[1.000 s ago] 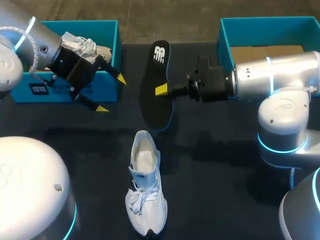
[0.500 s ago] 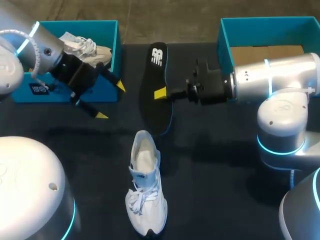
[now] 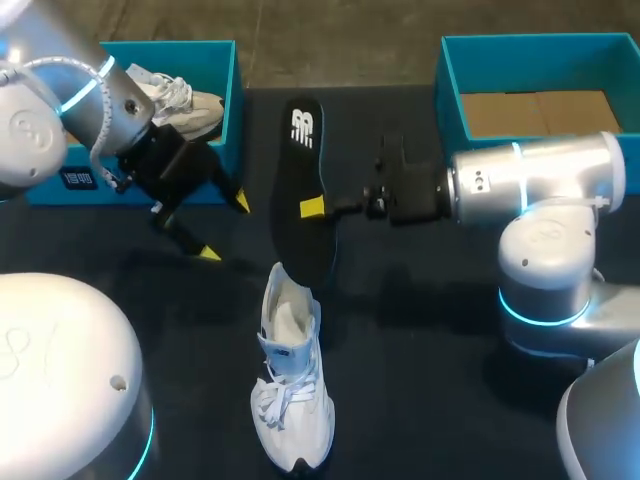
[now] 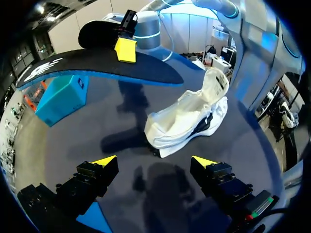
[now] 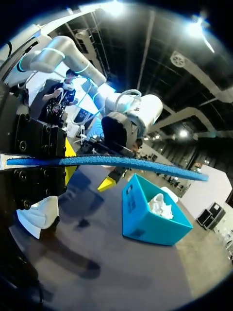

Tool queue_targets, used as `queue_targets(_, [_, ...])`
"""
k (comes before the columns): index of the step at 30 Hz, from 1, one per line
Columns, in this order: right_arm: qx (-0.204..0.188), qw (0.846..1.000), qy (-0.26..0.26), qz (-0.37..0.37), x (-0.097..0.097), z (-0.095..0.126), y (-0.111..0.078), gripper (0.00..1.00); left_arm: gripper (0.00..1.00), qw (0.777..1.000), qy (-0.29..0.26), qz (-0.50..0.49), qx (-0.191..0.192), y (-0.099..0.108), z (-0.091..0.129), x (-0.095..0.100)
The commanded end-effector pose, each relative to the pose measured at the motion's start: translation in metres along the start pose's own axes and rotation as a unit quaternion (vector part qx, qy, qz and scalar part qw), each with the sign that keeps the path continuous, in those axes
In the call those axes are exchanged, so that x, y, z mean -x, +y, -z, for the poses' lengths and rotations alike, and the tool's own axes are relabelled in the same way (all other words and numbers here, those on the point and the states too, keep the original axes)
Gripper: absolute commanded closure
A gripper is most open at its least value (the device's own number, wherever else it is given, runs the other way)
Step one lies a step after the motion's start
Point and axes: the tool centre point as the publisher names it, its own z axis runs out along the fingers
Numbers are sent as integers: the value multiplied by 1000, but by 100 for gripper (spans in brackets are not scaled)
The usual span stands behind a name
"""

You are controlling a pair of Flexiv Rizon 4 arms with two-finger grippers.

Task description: Take the shoe out of the shoebox, open the shoe tongue, remove and reinsert the insole, then place the shoe into the shoebox

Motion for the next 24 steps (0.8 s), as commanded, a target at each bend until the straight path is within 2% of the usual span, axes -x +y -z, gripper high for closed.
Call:
queue_targets(1, [6,1000,1,0,2,-6,-4,100,0,1000,-2,1,5,-4,0,-2])
queue_targets(12, [6,1000,1,0,2,-6,-4,100,0,1000,-2,1,5,-4,0,-2])
queue_targets(14, [11,1000,-7,21,-2,-12,-8,100,0,1000,-2,1,5,-4,0,-2])
queue_targets(19, [13,999,-24,42,-5,-21,-15,100,0,999,6,29,18,1,-10,-15])
queue_targets(24, [17,998,-17,62,-4,-25,-19,100,0,998,15,55,28,10,-20,-22])
